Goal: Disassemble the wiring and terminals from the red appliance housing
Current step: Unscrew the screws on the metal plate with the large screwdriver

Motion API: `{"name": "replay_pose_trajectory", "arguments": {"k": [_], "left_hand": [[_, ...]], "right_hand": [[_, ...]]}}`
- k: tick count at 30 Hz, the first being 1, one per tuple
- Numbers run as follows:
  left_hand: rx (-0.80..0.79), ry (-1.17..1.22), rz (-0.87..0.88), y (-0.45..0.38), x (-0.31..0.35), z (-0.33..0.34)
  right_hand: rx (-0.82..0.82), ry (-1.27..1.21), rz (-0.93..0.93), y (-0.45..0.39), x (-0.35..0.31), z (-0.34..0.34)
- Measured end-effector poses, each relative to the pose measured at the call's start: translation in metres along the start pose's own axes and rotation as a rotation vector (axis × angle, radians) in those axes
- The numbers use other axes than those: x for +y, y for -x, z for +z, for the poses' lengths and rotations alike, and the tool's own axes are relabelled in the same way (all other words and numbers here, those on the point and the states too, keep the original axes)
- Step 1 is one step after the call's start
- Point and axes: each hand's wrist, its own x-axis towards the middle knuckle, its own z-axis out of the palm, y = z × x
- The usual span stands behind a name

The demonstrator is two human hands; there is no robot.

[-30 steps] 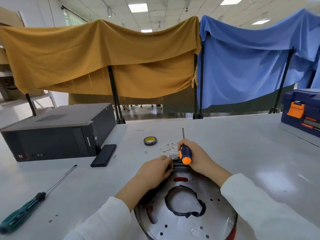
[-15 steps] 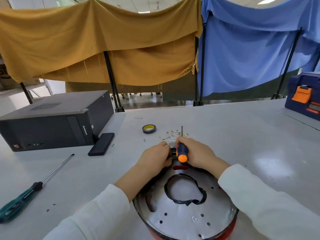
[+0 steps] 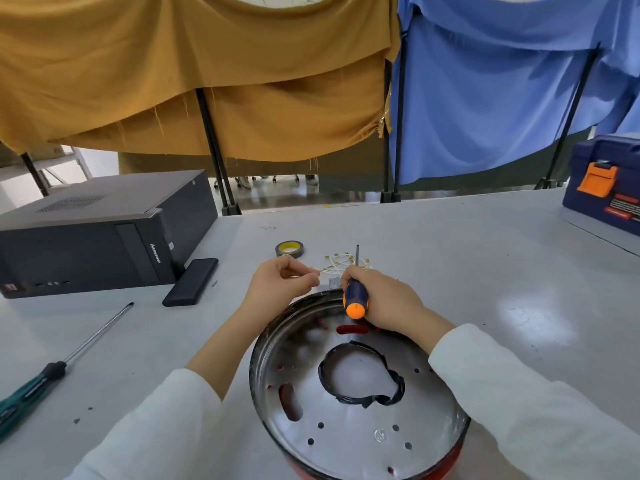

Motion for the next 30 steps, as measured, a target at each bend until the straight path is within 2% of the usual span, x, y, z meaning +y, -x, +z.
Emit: {"name": "replay_pose_trajectory", "arguments": {"k": [5, 10, 14, 19, 30], "left_hand": [[0.082, -0.083, -0.026, -0.014, -0.019, -0.024], [0.117, -0.612, -0.050, -0.039, -0.063, -0.058], [0.096, -0.835, -0.061, -0.063, -0.082, -0.055], [0.064, -0.911, -0.049, -0.092, -0.088, -0.043], [0.073, -0.886, -0.022, -0.108, -0.098, -0.041]], "right_hand": [[0.006, 0.025, -0.002, 0.001, -0.001, 0.000], [0.021, 0.045, -0.012, 0.003, -0.002, 0.001], [0.014, 0.050, -0.013, 0.002, -0.002, 0.002], [-0.001, 0.034, -0.013, 0.001, -0.001, 0.001], [-0.017, 0.039, -0.003, 0.002, -0.005, -0.002]]}}
